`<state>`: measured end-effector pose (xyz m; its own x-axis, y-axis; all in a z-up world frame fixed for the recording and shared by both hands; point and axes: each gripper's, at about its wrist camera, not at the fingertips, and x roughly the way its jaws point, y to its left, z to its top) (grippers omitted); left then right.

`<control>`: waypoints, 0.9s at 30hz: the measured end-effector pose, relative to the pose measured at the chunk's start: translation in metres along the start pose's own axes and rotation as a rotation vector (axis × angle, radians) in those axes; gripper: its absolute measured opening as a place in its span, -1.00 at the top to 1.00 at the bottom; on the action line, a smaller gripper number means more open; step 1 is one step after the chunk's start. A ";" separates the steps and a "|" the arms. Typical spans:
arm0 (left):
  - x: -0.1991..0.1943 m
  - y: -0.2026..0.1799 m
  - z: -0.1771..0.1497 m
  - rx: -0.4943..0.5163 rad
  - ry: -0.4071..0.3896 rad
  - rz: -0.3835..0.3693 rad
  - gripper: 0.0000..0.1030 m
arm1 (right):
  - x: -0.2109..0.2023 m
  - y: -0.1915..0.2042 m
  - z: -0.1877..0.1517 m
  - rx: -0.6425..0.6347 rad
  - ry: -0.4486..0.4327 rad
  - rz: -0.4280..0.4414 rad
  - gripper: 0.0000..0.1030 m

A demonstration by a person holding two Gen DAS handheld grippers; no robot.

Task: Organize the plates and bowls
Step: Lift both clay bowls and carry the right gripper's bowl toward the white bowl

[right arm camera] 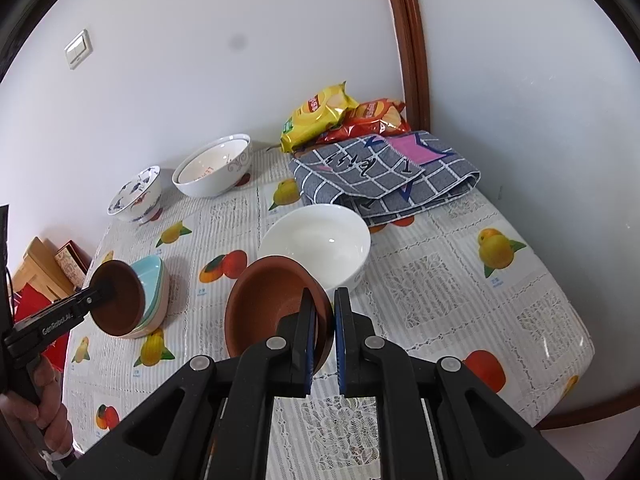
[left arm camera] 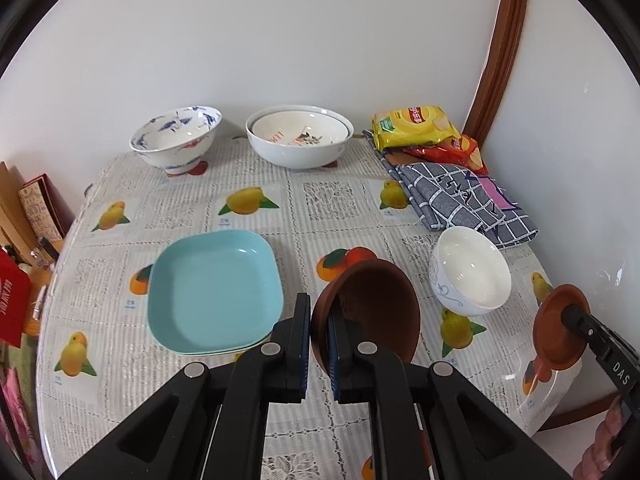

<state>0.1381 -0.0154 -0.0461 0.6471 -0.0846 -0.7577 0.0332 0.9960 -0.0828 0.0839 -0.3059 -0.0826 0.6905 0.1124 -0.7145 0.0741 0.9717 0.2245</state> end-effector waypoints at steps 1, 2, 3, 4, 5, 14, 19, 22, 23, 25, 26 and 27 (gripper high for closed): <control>-0.003 0.001 0.000 0.001 -0.005 0.001 0.84 | -0.002 0.001 0.002 0.004 -0.001 -0.003 0.83; -0.006 0.002 0.001 0.002 -0.009 0.001 0.84 | -0.004 0.001 0.003 0.007 -0.003 -0.005 0.83; -0.009 0.003 0.002 0.003 -0.013 0.001 0.84 | -0.005 0.001 0.004 0.007 -0.005 -0.005 0.83; -0.011 0.004 0.003 0.002 -0.016 0.002 0.84 | -0.007 0.002 0.005 0.005 -0.007 -0.005 0.83; -0.015 0.005 0.003 -0.001 -0.022 0.002 0.84 | -0.009 0.002 0.006 0.005 -0.010 -0.006 0.83; -0.031 0.011 0.011 0.004 -0.048 0.002 0.84 | -0.023 0.000 0.017 0.022 -0.032 -0.018 0.83; -0.030 0.013 0.016 -0.005 -0.052 -0.002 0.84 | -0.023 0.000 0.019 0.017 -0.031 -0.023 0.83; -0.026 0.012 0.018 0.000 -0.044 -0.009 0.84 | -0.022 -0.002 0.020 0.021 -0.029 -0.026 0.83; -0.026 0.011 0.017 0.005 -0.043 -0.008 0.84 | -0.021 -0.002 0.020 0.022 -0.028 -0.026 0.83; -0.023 0.009 0.018 0.012 -0.038 -0.005 0.84 | -0.017 -0.004 0.021 0.028 -0.023 -0.027 0.83; -0.021 0.008 0.018 0.014 -0.036 -0.005 0.84 | -0.015 -0.005 0.022 0.029 -0.020 -0.028 0.83; -0.020 0.008 0.019 0.016 -0.032 -0.006 0.84 | -0.013 -0.005 0.023 0.030 -0.016 -0.029 0.83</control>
<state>0.1402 -0.0051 -0.0194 0.6709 -0.0902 -0.7360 0.0491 0.9958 -0.0773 0.0912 -0.3171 -0.0593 0.6992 0.0805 -0.7104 0.1156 0.9679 0.2234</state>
